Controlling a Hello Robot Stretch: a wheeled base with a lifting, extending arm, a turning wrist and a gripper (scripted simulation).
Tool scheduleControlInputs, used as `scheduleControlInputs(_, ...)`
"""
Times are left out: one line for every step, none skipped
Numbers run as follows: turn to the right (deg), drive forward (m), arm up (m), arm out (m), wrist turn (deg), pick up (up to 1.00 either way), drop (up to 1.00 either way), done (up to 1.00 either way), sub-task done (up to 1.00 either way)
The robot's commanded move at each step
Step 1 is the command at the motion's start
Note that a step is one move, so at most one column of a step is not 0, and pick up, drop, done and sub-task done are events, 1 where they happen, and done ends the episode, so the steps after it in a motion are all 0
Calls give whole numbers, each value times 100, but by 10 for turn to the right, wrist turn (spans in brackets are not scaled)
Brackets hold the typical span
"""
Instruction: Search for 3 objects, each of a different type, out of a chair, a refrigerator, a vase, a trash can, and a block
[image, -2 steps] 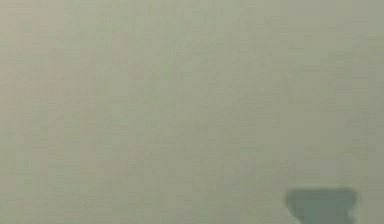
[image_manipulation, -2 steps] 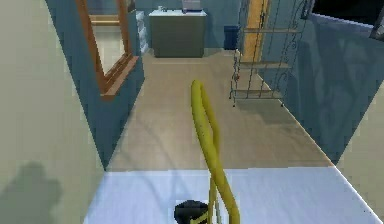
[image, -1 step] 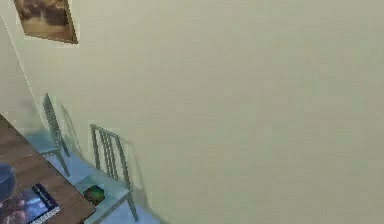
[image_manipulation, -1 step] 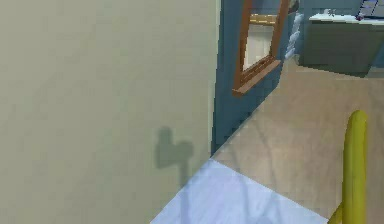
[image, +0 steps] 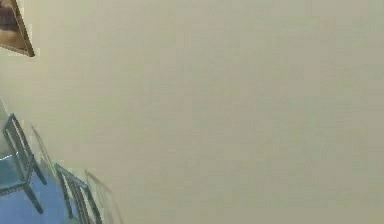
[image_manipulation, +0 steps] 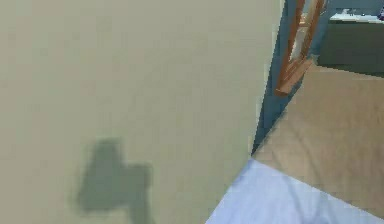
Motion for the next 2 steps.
scheduleControlInputs(-450,0,0,0,0,0,0,0,0)
scheduleControlInputs(0,0,0,0,0,0,0,100,0)
